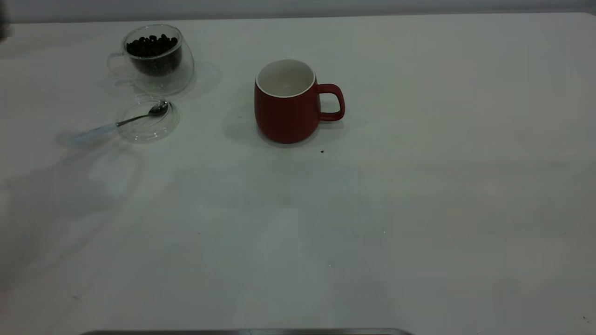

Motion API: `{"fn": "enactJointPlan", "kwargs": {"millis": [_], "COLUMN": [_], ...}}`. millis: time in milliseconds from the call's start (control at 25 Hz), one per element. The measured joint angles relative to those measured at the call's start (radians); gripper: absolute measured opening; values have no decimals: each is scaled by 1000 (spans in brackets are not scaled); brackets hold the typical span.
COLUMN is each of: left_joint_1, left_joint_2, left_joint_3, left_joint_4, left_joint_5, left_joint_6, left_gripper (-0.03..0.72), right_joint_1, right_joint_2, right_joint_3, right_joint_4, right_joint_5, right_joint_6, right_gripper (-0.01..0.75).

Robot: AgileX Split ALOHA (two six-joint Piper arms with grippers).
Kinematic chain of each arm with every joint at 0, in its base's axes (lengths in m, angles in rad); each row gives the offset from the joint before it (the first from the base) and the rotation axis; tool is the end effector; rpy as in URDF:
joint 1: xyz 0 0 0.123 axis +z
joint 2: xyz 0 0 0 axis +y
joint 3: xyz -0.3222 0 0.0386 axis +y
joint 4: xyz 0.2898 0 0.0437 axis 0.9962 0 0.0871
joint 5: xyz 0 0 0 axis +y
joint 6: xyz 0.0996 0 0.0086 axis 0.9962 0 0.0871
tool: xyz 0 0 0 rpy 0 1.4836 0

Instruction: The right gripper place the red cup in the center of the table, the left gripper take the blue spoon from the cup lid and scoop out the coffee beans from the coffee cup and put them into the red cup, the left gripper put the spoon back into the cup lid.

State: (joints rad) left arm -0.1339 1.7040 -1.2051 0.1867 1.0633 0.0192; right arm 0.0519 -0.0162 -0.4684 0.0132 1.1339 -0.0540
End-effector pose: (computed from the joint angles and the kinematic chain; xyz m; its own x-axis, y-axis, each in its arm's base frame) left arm 0.3654 -0.0328 0.2388 -0.9670 0.2403 -0.0846 0.2234 0.9595 0.1718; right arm -0.0022 0.0011 0.2767 -0.5286 -0.0759 -0.8455 -0.0877 0.9955 -0.0346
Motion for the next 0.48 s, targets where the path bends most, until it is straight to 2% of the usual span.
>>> {"fn": "enactJointPlan", "kwargs": {"millis": [40, 120, 320, 480], "left_joint_1": [-30, -61, -75, -77], "left_joint_2": [-11, -49, -215, -428], "left_joint_3": [-2, -3, -5, 3], "left_joint_4": [92, 152, 17, -13], "left_joint_5": [67, 100, 100, 100], "left_joint_6": [-73, -130, -145, -143], "left_gripper": [570, 570, 570, 570], "right_joint_1": [0, 0, 0, 0], "right_joint_2": [0, 0, 0, 0], "right_joint_3": [0, 0, 0, 0], "right_joint_4": [0, 0, 0, 0], "right_joint_5": [0, 0, 0, 0], "right_joint_6": [0, 0, 0, 0], "right_gripper": [582, 582, 582, 582]}}
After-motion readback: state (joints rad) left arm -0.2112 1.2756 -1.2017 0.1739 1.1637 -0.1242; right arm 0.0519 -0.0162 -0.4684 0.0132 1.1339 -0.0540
